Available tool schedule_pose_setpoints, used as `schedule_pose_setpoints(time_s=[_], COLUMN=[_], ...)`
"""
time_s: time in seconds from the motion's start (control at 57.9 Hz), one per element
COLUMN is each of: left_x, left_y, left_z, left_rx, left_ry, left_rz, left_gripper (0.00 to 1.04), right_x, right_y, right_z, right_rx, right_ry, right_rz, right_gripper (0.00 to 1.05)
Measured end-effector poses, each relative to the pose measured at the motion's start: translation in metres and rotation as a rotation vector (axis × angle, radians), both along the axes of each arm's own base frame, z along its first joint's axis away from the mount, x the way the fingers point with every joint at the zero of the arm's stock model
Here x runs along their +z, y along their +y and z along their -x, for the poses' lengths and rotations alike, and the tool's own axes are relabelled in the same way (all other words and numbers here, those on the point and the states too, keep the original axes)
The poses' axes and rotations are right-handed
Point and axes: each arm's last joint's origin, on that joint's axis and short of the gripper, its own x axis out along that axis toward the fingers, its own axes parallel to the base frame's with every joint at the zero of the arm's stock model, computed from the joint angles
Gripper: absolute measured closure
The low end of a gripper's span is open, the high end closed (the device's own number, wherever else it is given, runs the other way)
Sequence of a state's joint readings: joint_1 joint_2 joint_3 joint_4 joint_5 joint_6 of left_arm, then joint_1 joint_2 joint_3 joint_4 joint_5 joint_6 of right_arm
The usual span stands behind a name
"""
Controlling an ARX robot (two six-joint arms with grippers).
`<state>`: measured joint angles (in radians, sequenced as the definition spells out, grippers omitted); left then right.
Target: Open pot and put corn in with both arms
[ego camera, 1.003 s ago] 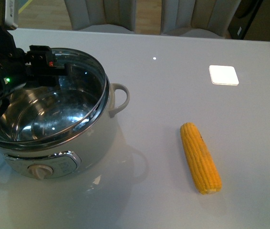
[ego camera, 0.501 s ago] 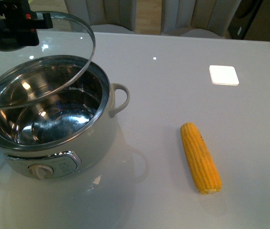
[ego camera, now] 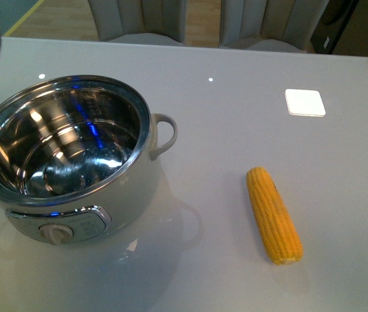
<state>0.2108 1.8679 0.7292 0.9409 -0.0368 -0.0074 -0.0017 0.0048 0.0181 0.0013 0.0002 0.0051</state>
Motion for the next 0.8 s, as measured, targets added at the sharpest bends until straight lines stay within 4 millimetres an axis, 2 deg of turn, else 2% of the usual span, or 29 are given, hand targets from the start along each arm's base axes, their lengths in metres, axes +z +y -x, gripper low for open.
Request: schedule_pose_setpoints(time_s=[0.069,0.173,0.328,0.553,0.795], left_x=[-0.002,-0.013,-0.036,-0.068,-0.099], left_y=[0.027,0.052,0.075,0.091,0.093], left_z=[0.003,0.008,0.015,0.020,0.017], left_rx=[0.067,0.137,0.208,0.258,0.249], left_ry=[-0.009,0.004,0.033,0.079,0.103], left_rz=[-0.006,-0.007,0.002,0.016,0.016], left_gripper=[0.64,0.64,0.64,0.64,0.64], right_x=[0.000,0.000,0.000,0.000,0.000], right_y=[0.000,0.000,0.000,0.000,0.000], right_z=[0.000,0.000,0.000,0.000,0.000], right_rx=[0.000,0.000,0.000,0.000,0.000], right_ry=[0.000,0.000,0.000,0.000,0.000], right_rz=[0.000,0.000,0.000,0.000,0.000], right_gripper=[0.09,0.09,0.09,0.09,0.09])
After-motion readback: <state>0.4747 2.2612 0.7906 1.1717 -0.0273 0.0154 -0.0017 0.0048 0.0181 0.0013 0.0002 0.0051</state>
